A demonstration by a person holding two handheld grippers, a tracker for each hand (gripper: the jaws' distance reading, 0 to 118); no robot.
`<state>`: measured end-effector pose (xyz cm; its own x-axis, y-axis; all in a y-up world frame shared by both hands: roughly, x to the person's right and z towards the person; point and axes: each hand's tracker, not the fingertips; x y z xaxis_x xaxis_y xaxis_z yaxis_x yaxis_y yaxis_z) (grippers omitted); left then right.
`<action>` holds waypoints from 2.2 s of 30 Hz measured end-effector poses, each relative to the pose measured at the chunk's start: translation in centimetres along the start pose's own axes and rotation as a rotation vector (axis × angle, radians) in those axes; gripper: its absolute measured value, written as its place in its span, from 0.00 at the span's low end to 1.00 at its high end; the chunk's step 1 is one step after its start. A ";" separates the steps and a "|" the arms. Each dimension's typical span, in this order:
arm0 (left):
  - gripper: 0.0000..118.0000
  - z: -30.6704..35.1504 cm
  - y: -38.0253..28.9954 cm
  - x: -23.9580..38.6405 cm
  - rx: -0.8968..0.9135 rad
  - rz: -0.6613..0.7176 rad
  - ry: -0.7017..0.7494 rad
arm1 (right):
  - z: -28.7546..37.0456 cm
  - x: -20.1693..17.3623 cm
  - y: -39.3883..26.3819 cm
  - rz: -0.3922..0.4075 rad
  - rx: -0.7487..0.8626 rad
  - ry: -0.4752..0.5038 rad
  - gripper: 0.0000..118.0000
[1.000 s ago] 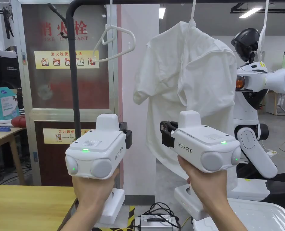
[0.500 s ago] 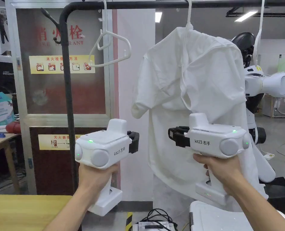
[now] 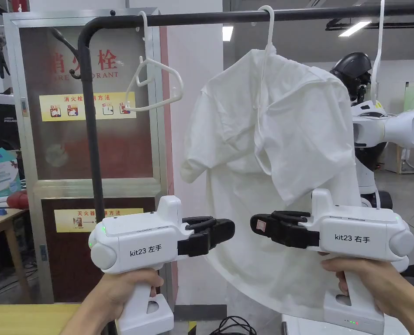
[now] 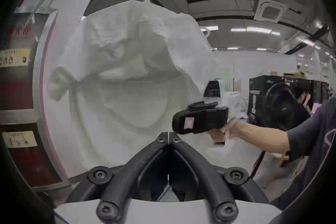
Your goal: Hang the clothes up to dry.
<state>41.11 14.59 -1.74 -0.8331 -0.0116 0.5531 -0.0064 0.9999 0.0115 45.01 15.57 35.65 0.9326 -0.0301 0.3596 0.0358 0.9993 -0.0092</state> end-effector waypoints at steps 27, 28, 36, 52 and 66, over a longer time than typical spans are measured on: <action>0.00 48.7 -1.0 18.2 0.056 0.028 1.171 | -47.4 -29.7 0.7 0.121 -0.035 1.028 0.00; 0.00 49.9 -1.1 20.3 0.052 0.030 1.216 | -48.6 -32.1 0.5 0.106 -0.040 1.096 0.00; 0.00 52.9 -1.7 35.6 0.038 0.058 1.542 | -54.0 -47.1 -1.2 0.109 -0.068 1.447 0.00; 0.00 56.2 -3.2 40.3 0.065 0.075 1.703 | -53.8 -57.8 -3.6 0.125 -0.127 1.590 0.00; 0.00 56.7 -8.4 39.0 0.031 0.102 2.786 | -54.4 -48.8 -6.9 0.161 -0.007 0.543 0.00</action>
<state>-22.68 6.06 -27.46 0.9721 0.0429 -0.2308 -0.0549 0.9974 -0.0458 18.81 8.96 -32.56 0.9774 0.1137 -0.1783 -0.1211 0.9922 -0.0312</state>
